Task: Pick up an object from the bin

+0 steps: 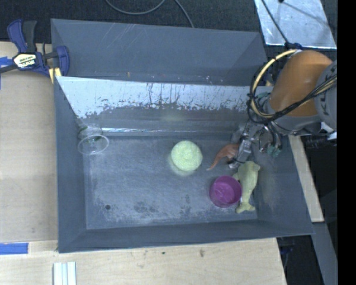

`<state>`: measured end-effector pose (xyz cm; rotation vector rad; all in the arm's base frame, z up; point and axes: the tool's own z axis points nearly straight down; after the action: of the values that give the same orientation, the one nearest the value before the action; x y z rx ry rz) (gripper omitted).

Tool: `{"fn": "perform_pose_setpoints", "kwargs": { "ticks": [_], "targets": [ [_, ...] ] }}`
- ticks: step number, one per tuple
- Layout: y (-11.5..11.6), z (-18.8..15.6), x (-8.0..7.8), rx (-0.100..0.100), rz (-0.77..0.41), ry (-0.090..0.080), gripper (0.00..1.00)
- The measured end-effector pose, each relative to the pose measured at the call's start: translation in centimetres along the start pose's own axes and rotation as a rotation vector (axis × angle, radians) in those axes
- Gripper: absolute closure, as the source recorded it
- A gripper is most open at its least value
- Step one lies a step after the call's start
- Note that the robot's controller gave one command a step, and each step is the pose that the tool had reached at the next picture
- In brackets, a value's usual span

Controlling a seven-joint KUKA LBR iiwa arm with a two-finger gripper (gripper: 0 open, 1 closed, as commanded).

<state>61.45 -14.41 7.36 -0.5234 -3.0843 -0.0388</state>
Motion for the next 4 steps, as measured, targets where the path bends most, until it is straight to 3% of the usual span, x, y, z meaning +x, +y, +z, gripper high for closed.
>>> {"fn": "perform_pose_setpoints", "kwargs": {
  "ticks": [2, 4],
  "targets": [
    [0.0, -2.3, 0.3, 0.010, -0.002, -0.003, 1.00],
    [-0.5, -6.1, -0.1, 0.020, 0.003, -0.023, 1.00]
  ]
}}
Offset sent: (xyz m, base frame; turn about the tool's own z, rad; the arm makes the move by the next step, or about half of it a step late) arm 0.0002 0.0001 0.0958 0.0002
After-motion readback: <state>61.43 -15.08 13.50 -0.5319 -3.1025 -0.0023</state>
